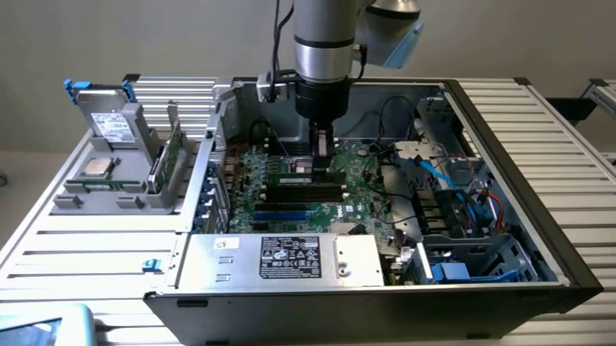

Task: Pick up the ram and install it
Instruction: 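Insert the ram into the slot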

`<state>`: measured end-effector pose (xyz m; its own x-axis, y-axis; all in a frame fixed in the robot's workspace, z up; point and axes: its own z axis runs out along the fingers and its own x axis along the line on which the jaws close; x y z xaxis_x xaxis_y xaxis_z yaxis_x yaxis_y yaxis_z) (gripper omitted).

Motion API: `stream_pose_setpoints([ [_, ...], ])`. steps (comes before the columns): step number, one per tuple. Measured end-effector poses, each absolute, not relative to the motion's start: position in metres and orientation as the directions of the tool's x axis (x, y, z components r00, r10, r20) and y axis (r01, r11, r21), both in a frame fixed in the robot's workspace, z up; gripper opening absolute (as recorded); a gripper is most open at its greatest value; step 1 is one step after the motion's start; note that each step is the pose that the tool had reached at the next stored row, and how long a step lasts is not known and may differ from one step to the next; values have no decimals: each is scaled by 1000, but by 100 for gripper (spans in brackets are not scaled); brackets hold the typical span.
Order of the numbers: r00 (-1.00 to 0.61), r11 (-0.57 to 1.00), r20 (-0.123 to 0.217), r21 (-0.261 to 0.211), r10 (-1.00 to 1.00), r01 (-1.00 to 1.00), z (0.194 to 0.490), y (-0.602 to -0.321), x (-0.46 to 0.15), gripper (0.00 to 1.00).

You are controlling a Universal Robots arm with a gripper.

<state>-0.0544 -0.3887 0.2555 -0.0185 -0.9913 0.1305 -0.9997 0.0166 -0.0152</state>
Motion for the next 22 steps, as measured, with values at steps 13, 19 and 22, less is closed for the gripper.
stream_pose_setpoints([
  [13,0,-2,112,-15,-994,-1000,242,-390,-56,13],
  [19,0,-2,108,-15,-994,-1000,240,-393,-56,13],
  [22,0,-2,97,-15,-995,-1000,239,-394,-56,13],
])
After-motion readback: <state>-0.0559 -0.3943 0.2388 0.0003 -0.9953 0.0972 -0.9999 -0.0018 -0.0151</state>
